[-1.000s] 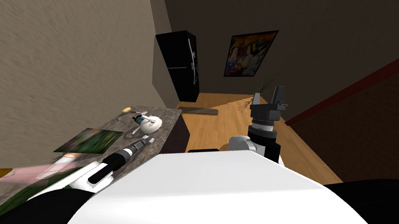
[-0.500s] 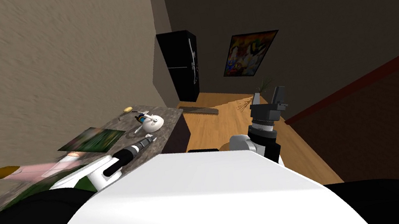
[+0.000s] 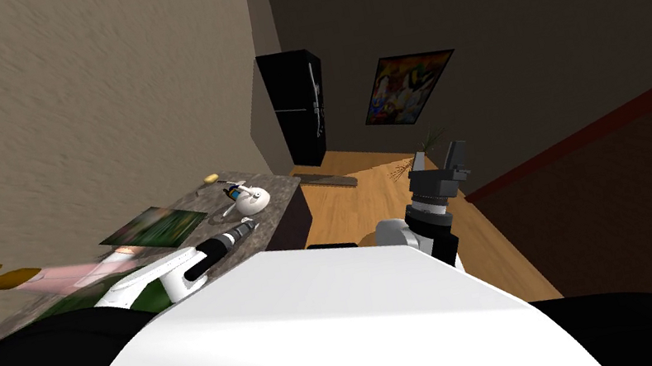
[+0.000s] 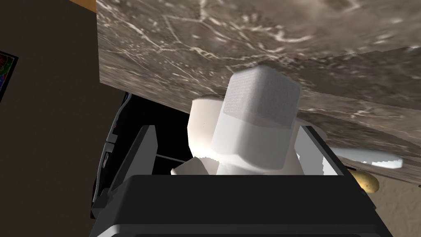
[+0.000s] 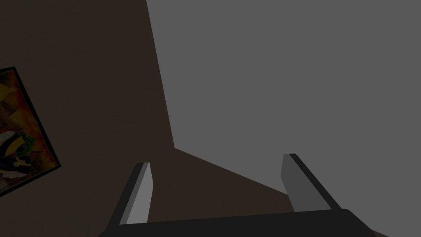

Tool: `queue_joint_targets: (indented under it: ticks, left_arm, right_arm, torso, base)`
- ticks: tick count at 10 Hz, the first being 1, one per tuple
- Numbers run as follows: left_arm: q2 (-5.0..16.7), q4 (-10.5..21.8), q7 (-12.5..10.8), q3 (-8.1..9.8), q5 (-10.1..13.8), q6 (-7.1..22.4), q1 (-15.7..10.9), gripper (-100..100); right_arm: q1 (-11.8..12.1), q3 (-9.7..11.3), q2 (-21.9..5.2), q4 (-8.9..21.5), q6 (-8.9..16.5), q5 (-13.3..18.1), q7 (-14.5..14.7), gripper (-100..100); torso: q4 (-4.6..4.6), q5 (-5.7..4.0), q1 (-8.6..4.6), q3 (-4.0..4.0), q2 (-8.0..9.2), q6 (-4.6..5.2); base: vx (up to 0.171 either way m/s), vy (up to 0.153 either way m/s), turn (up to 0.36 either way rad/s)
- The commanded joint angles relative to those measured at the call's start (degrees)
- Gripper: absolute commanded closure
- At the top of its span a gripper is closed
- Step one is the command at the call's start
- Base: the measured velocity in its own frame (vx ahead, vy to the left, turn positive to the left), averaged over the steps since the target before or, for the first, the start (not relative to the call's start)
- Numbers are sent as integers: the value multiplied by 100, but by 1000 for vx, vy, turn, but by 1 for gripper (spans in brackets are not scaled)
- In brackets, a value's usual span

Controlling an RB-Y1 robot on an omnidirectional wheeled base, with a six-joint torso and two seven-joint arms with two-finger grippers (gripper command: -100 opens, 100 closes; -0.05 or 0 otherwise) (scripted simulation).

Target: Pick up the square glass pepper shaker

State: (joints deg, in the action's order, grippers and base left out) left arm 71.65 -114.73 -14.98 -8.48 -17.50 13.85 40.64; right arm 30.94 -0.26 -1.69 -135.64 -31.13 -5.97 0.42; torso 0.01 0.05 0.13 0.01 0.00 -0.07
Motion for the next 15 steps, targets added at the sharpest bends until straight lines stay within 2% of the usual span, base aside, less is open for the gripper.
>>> queue_joint_targets:
  ticks: [1,2,3,4,5,6,7,8,9,10,11,12,13,14,15]
  left_arm:
    - [27,-21,-161,-72,-33,50,-42,-100]
    - [163,-78,-395,-337,-285,311,-315,-100]
    - [163,-78,-524,-393,-285,311,-321,-100]
    - [300,-136,-696,-626,-532,573,-574,-100]
    - [300,-136,-857,-715,-537,573,-599,-100]
    - [436,-193,-1023,-925,-779,822,-841,-100]
    - [436,-193,-1185,-1036,-789,835,-878,-100]
    - [436,-193,-1251,-1036,-789,835,-878,-100]
    - [573,-250,-1470,-1293,-1041,1096,-1139,-100]
    - [573,-250,-1614,-1357,-1041,1096,-1156,-100]
    - [709,-307,-1776,-1588,-1284,1355,-1409,-100]
    - [709,-307,-1927,-1679,-1292,1358,-1435,-100]
    - [709,-307,-1979,-1679,-1292,1358,-1435,-100]
    - [700,-304,-1917,-1661,-1282,1354,-1424,-100]
    - [702,-305,-1938,-1665,-1284,1358,-1426,100]
  right_arm:
    - [0,0,0,0,0,0,0,0]
    - [0,0,0,0,0,0,0,0]
    - [0,0,0,0,0,0,0,0]
    - [0,0,0,0,0,0,0,0]
    - [0,0,0,0,0,0,0,0]
    - [0,0,0,0,0,0,0,0]
    - [0,0,0,0,0,0,0,0]
    - [0,0,0,0,0,0,0,0]
    - [0,0,0,0,0,0,0,0]
    - [0,0,0,0,0,0,0,0]
    - [0,0,0,0,0,0,0,0]
    - [0,0,0,0,0,0,0,0]
    - [0,0,0,0,0,0,0,0]
    - [0,0,0,0,0,0,0,0]
    - [0,0,0,0,0,0,0,0]
  torso:
    - [0,0,0,0,0,0]
    - [0,-2,-7,-1,-2,0]
    - [0,-2,-6,0,0,2]
    - [0,-1,-4,0,1,0]
    - [0,-1,1,0,1,1]
    - [0,0,-1,0,0,0]
    - [0,-1,-1,1,1,1]
    - [1,-1,-2,2,3,0]
    - [0,-2,-8,0,-1,-1]
    - [-1,-2,-5,-2,-3,1]
    - [0,-1,-5,0,0,-1]
    - [1,0,2,2,3,0]
    - [1,0,0,1,2,-1]
    - [0,-2,-8,-1,-3,-1]
    - [-1,-3,-13,-3,-6,-1]
  base:
    - [-12,17,0]
    - [-28,26,-2]
    - [-26,31,-14]
    - [-27,46,-7]
    - [-22,38,-11]
    - [-30,36,-6]
    - [-32,34,-9]
    - [-14,17,-1]
    - [-16,28,-3]
    - [-25,30,-13]
    - [-38,48,-7]
    - [-27,40,-11]
    - [-7,13,1]
    - [0,0,0]
    - [0,0,0]
